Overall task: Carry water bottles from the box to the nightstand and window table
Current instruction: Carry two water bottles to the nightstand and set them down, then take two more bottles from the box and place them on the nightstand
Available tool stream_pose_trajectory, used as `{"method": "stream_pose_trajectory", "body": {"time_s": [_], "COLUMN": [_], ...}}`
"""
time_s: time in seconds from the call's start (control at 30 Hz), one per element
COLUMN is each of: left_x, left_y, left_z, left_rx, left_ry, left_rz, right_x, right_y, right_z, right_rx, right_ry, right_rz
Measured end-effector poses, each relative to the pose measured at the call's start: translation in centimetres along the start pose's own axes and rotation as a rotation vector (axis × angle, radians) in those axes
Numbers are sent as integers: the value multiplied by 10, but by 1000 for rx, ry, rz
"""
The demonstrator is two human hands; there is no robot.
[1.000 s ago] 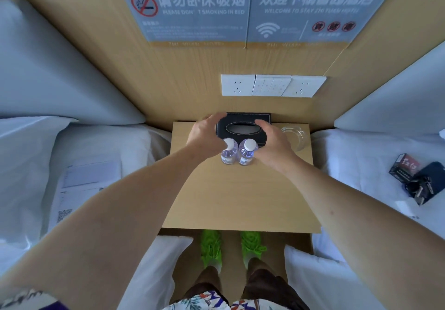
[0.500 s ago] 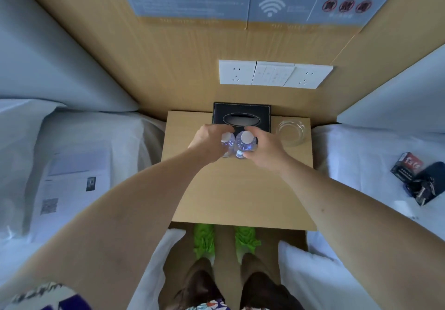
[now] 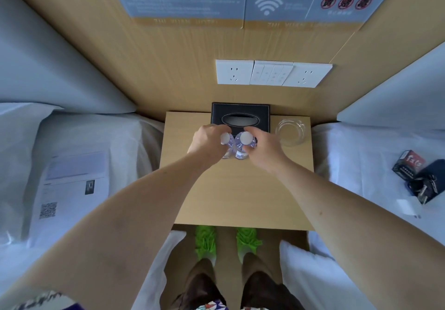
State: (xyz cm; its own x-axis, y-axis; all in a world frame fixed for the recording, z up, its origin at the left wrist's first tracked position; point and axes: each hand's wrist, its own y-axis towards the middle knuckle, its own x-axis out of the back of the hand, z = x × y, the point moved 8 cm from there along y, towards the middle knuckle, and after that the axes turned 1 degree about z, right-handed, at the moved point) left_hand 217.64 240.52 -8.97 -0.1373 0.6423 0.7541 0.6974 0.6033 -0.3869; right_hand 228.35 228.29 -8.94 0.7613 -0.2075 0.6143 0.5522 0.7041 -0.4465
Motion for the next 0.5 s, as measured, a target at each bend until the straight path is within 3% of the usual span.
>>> {"method": "stream_pose_trajectory", "body": {"time_s": [0.23, 0.5], "left_x": [29, 100], "left_y": [-8, -11], "left_z": [-15, -77], "left_rx": [22, -142], "left_ry": [63, 138], "left_rz": [55, -16], "right_x": [28, 89], "right_y": [-8, -42], "right_z": [26, 71], "right_rx": [-21, -31], "right_ry": [-86, -110], "right_rz": [33, -101]}}
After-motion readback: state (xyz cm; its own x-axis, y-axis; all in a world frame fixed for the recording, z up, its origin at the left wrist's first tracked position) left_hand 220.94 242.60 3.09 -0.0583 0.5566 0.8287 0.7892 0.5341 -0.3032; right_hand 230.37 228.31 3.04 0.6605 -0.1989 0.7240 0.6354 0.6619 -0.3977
